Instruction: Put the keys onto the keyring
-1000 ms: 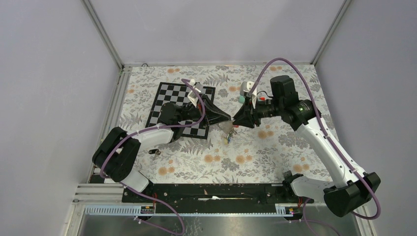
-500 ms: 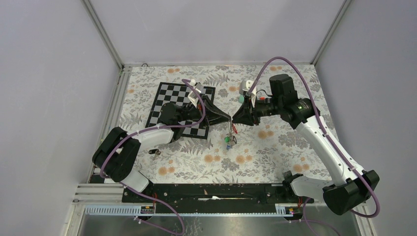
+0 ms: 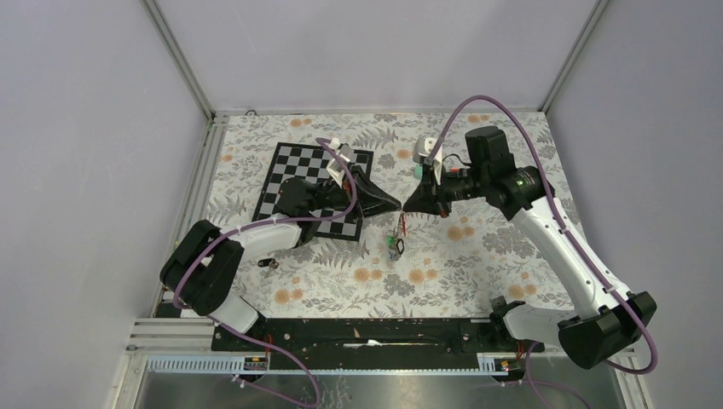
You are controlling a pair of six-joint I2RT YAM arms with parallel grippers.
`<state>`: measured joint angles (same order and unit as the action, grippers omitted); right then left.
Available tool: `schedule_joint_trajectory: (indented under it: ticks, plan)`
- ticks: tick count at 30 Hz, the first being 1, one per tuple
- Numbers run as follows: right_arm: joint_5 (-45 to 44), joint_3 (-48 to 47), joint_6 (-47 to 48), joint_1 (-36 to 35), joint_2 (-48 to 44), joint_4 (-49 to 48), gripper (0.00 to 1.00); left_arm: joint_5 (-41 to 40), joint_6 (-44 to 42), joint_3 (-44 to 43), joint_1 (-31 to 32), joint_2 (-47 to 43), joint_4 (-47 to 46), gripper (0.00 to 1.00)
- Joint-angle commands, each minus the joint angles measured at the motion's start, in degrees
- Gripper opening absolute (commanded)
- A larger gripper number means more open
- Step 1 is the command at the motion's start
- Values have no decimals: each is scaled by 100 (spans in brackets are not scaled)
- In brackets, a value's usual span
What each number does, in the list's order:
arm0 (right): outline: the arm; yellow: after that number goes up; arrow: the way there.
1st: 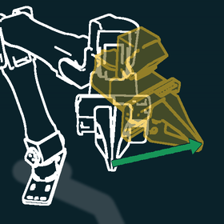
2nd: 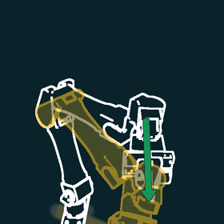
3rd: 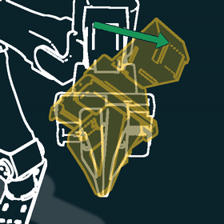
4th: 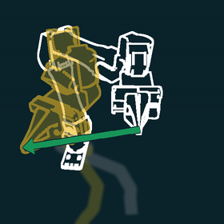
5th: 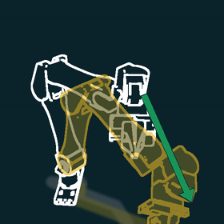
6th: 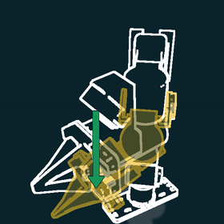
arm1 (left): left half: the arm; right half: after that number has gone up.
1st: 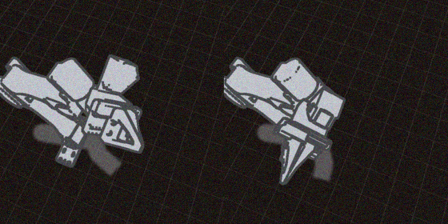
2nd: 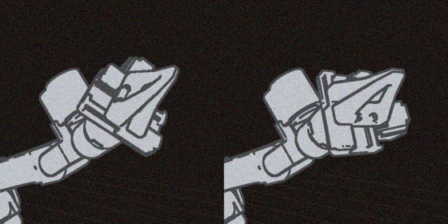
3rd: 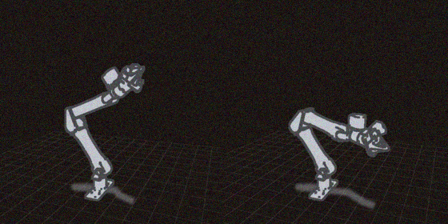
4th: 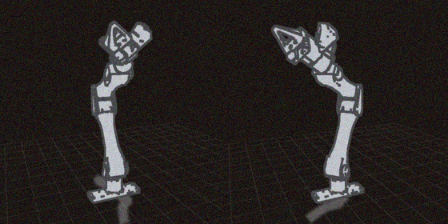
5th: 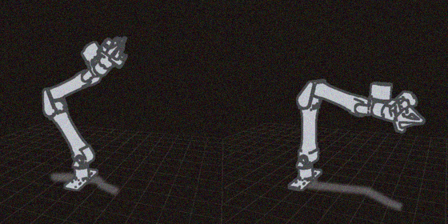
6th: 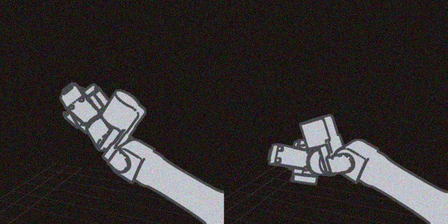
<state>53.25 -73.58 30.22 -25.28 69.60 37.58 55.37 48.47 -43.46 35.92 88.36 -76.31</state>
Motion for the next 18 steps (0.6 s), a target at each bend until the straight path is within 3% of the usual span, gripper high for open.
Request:
schedule_joint_trajectory:
  ticks: [1, 8, 12, 18]
  plan:
    - [-500, -650, 265, -51, 170, 787, 0, 253, -854, -283, 4, -55, 356, 0]
    - [-1518, -1469, 368, -315, 652, 1922, 0, 754, -2135, -1167, 3, 157, 2420, 28]
    - [-1716, -1602, 322, -320, 764, 2097, 0, 836, -2588, -1503, 19, 286, 3085, 32]
    - [-1709, -1773, 308, -329, 926, 2253, 0, 880, -2945, -1700, 72, 429, 3490, 30]
